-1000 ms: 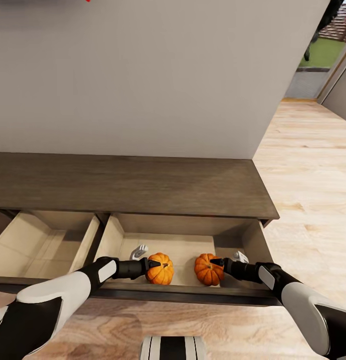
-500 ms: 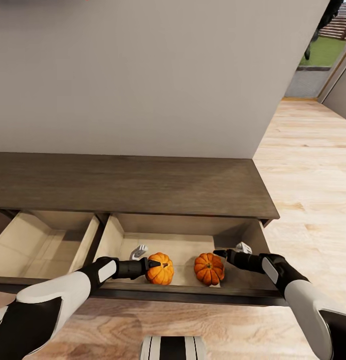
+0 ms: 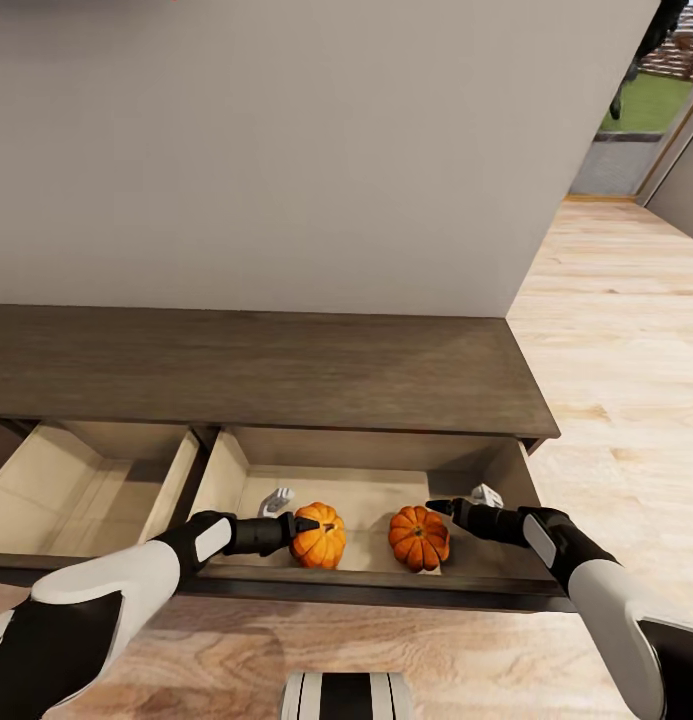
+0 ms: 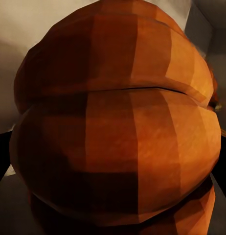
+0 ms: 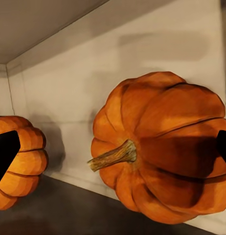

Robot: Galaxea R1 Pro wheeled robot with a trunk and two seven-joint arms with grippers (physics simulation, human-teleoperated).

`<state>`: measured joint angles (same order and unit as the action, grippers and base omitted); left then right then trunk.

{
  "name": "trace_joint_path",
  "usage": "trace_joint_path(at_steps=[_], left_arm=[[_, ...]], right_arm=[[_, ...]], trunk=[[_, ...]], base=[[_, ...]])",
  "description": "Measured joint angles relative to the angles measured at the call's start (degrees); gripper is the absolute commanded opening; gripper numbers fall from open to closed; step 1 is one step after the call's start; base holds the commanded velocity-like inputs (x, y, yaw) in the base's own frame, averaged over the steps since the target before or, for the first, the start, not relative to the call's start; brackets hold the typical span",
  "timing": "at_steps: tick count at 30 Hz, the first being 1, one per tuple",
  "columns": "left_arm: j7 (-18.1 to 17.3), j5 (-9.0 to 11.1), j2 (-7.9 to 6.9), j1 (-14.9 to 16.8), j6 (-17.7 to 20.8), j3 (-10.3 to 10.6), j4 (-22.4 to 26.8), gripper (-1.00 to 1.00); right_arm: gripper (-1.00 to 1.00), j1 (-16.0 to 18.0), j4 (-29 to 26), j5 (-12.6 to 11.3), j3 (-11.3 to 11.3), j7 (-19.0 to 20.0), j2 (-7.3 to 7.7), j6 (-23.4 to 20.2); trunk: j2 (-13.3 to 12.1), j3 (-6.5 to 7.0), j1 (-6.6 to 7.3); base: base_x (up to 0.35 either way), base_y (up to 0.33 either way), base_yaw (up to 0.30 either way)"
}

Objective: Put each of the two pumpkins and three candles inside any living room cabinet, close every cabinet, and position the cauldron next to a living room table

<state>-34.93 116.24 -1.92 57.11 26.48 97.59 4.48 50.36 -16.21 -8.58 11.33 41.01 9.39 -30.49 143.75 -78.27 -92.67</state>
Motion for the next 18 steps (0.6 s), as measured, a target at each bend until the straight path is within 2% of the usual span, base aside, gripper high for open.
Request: trace_joint_path(at_steps=[3,8,18], left_arm=[[0.09,-0.02,-0.07,0.15,-0.16,0.06,-0.51,-1.00],[0.08,0.00,0.51,0.19,-0.41,0.05,-4.62,-1.00],[0.16,0.02,0.77,0.12,-0.57,0.01,-5.11,-1.00]], right_arm=[[1.00,0.00,0.06,-0.03,0.00,0.02,-0.11,0.00],[1.00,0.00,0.13,-0.07,-0.01,0.03,-0.18,0.00],[1.00,0.00,0.13,-0.11,-0.05,0.08,-0.25,0.03]], trunk=[[0.00,0.00,0.00],[0.00,0.00,0.00],[0.00,0.00,0.00]], base=[[0.000,0.000,0.000],[0.000,0.000,0.000],[0.000,0.000,0.000]])
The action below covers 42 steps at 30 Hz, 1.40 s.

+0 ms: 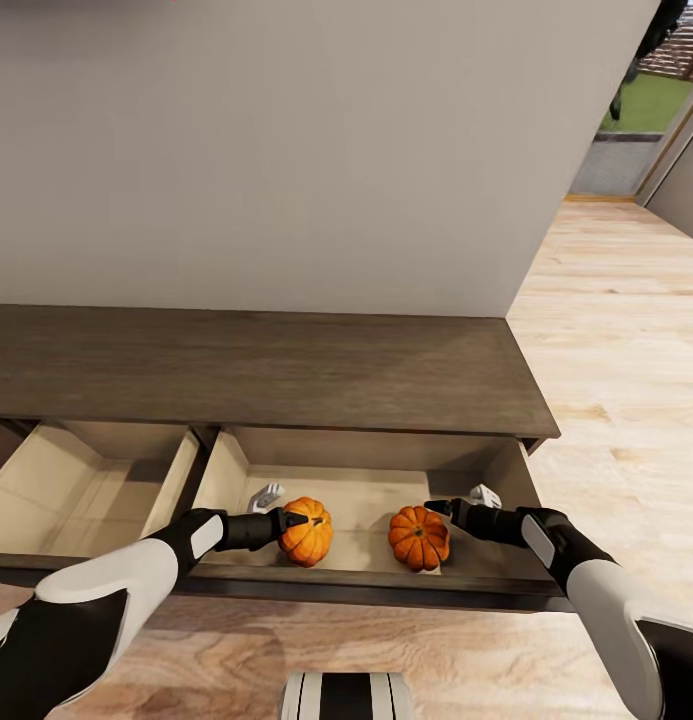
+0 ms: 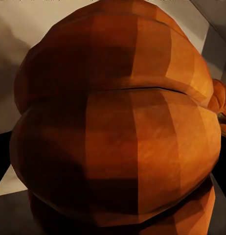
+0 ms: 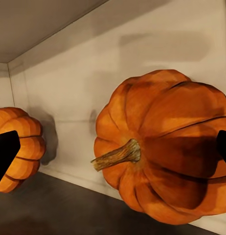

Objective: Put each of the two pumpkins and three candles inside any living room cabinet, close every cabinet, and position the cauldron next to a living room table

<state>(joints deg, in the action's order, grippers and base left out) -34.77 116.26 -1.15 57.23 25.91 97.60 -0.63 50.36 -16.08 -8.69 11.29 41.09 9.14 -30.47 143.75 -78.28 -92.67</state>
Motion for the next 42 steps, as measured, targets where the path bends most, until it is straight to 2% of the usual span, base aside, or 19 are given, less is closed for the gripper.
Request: trace_joint_path(at_steps=[5,11,12,32,39,42], left_arm=[[0.01,-0.01,0.00,-0.01,-0.19,0.02,-0.06,-1.00],[0.02,0.00,-0.02,-0.01,-2.48,-0.01,-0.08,-1.00],[0.02,-0.01,-0.03,-0.01,-2.56,0.02,-0.08,1.00],[-0.03,0.02,-0.14,-0.01,-2.93,-0.04,-0.16,1.00],[-0.12,0.02,-0.95,-0.01,-6.74,-0.04,-0.25,1.00],[-0.12,0.09,-1.93,0.06,-8.35,-0.06,-0.54,1.00]], right_arm=[[1.00,0.00,0.06,-0.01,0.03,0.04,0.02,0.05],[1.00,0.00,0.06,-0.01,0.01,0.04,0.00,0.04],[1.00,0.00,0.07,-0.01,0.02,0.04,0.00,0.04],[1.00,0.00,0.15,-0.01,0.02,0.04,0.09,0.05],[1.00,0.00,0.17,-0.01,0.02,0.04,0.09,0.06],[1.00,0.00,0.18,-0.01,0.04,0.04,0.13,0.06]], trunk=[[0.00,0.00,0.00],[0.00,0.00,0.00],[0.00,0.00,0.00],[0.00,0.00,0.00],[0.00,0.00,0.00],[0.00,0.00,0.00]], base=[[0.000,0.000,0.000],[0.000,0.000,0.000],[0.000,0.000,0.000],[0.000,0.000,0.000],[0.000,0.000,0.000],[0.000,0.000,0.000]])
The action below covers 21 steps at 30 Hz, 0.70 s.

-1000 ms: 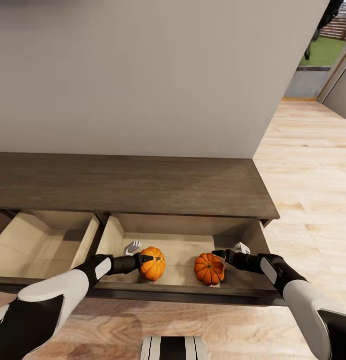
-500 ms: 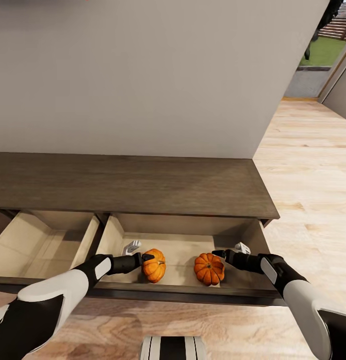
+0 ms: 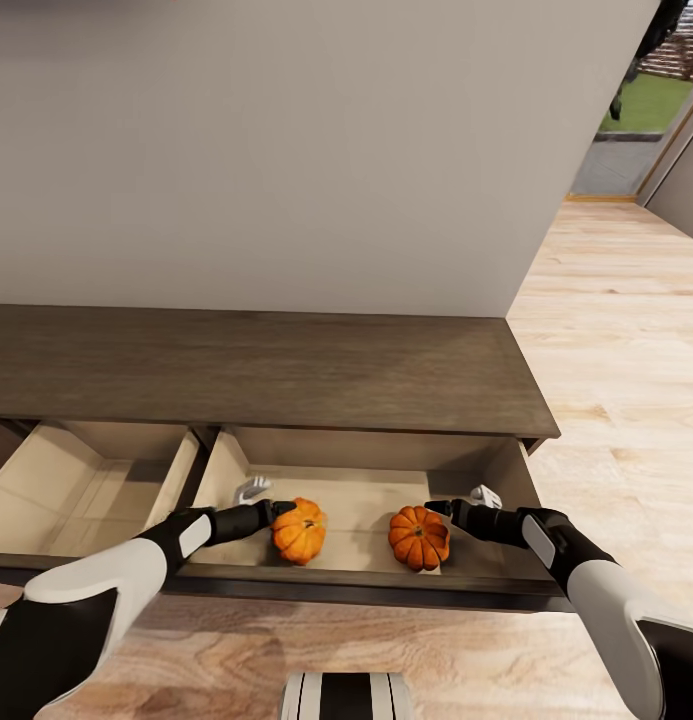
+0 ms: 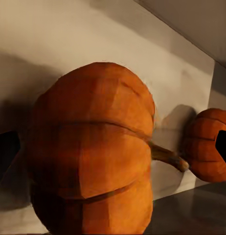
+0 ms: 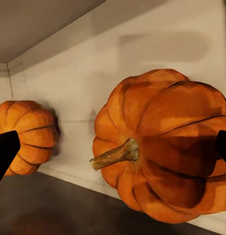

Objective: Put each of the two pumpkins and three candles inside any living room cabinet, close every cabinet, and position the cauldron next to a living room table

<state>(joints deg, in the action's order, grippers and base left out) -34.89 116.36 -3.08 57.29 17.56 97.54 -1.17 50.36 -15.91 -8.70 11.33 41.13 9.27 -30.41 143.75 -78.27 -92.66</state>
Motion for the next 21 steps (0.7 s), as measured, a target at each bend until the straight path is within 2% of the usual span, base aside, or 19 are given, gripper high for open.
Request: trace_joint_path(at_steps=[6,15,18,21], left_arm=[[-0.54,0.01,-2.05,0.13,-2.11,0.01,-0.13,1.00],[-1.10,0.01,-2.32,0.87,-2.26,-0.07,0.00,1.00],[-3.85,-0.03,-2.28,0.90,-2.26,-0.03,0.02,1.00],[-8.55,-0.07,-2.27,0.87,-2.15,0.01,0.04,1.00]], right_arm=[[1.00,0.00,0.03,0.00,0.00,0.00,0.05,0.00],[1.00,0.00,0.09,0.00,-0.04,-0.05,0.06,0.00],[1.00,0.00,0.07,0.00,-0.07,-0.06,0.07,0.00],[1.00,0.00,0.06,0.00,-0.06,-0.02,0.12,0.00]], trunk=[[0.00,0.00,0.00],[0.00,0.00,0.00],[0.00,0.00,0.00],[0.00,0.00,0.00]], base=[[0.000,0.000,0.000],[0.000,0.000,0.000],[0.000,0.000,0.000],[0.000,0.000,0.000]])
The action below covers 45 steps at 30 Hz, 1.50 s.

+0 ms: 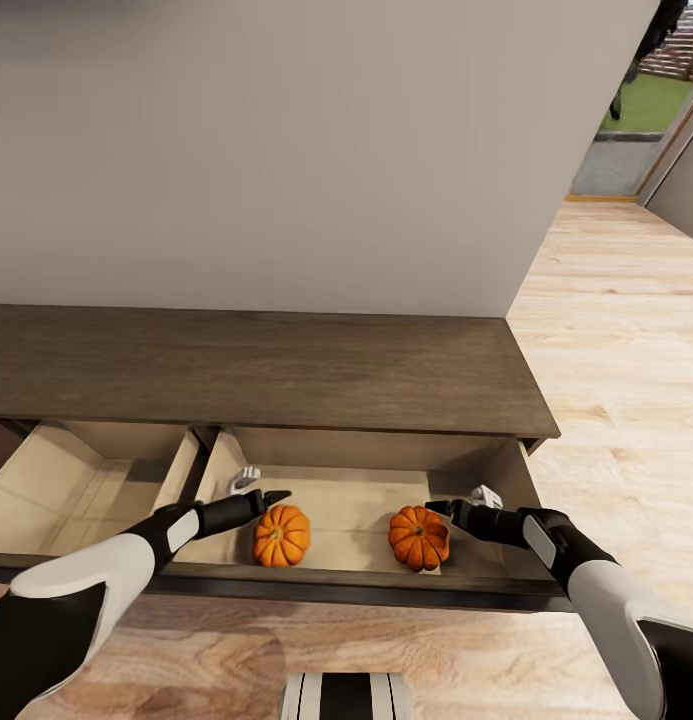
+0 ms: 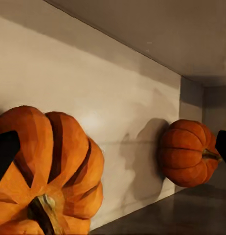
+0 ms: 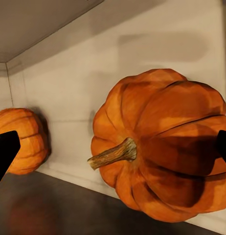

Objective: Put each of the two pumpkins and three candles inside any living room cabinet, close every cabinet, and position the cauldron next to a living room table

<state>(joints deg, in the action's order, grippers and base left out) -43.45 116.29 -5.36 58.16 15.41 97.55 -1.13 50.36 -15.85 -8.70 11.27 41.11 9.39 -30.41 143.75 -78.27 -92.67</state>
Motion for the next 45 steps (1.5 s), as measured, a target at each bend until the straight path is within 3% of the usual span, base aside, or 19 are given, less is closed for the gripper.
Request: trace_joint_path(at_steps=[5,11,14,19,24,28,32,39,41,43,45], left_arm=[[-2.31,-0.11,0.67,-0.13,0.13,0.05,0.56,1.00],[-2.59,-0.19,1.53,-0.15,0.58,0.03,1.12,1.00],[-2.60,-0.19,2.27,-0.23,0.65,0.01,1.45,1.00],[-2.65,-0.26,4.23,-0.31,0.89,0.48,1.99,1.00],[-2.69,-0.27,4.62,-0.27,1.02,2.83,4.70,1.00],[-2.70,-0.27,4.61,-0.14,1.89,3.62,6.32,1.00],[-2.63,-0.32,4.51,0.12,6.98,4.23,6.49,1.00],[-2.61,-0.34,3.66,0.87,8.39,4.75,6.24,1.00],[-2.56,-0.36,3.08,1.03,8.47,6.92,6.04,1.00],[-2.63,-0.29,2.76,1.07,8.83,12.46,5.92,1.00],[-2.66,-0.18,2.46,1.08,9.15,13.95,5.90,1.00]], right_arm=[[1.00,0.00,-0.06,0.00,0.01,0.67,0.29,0.00],[1.00,0.00,0.10,0.14,-0.01,6.93,2.03,0.00],[1.00,0.00,0.18,1.30,-0.02,7.71,2.16,0.00],[1.00,0.00,0.28,4.19,-0.01,8.80,2.17,-0.01],[1.00,0.00,0.09,4.68,0.00,9.94,2.35,-0.06],[1.00,0.00,-0.14,4.80,0.00,13.04,3.41,-0.29],[1.00,0.00,-0.37,4.85,0.00,16.08,5.29,-3.65],[1.00,0.00,-0.24,4.78,0.00,22.15,8.21,-5.11],[1.00,0.01,-0.15,4.75,0.00,22.54,9.10,-5.26],[1.00,0.00,-0.31,4.94,-0.01,22.66,9.79,-7.18],[1.00,0.00,-0.36,4.97,-0.01,22.68,10.30,-7.73]], trunk=[[0.00,0.00,0.00],[0.00,0.00,0.00],[0.00,0.00,0.00],[-0.06,1.10,0.13],[-0.13,2.21,0.26],[-0.18,3.10,0.37],[-0.24,3.98,0.47],[-0.33,5.53,0.65],[-0.36,5.98,0.70],[-0.38,6.42,0.75],[-0.41,6.86,0.80]], base=[[0.000,0.000,0.000],[0.000,0.000,0.000],[0.000,0.000,0.000],[0.000,0.000,0.000],[0.000,0.000,0.000],[0.000,0.000,0.000],[0.000,0.000,0.000],[0.000,0.000,0.000],[0.000,0.000,0.000],[0.000,0.000,0.000],[0.000,0.000,0.000]])
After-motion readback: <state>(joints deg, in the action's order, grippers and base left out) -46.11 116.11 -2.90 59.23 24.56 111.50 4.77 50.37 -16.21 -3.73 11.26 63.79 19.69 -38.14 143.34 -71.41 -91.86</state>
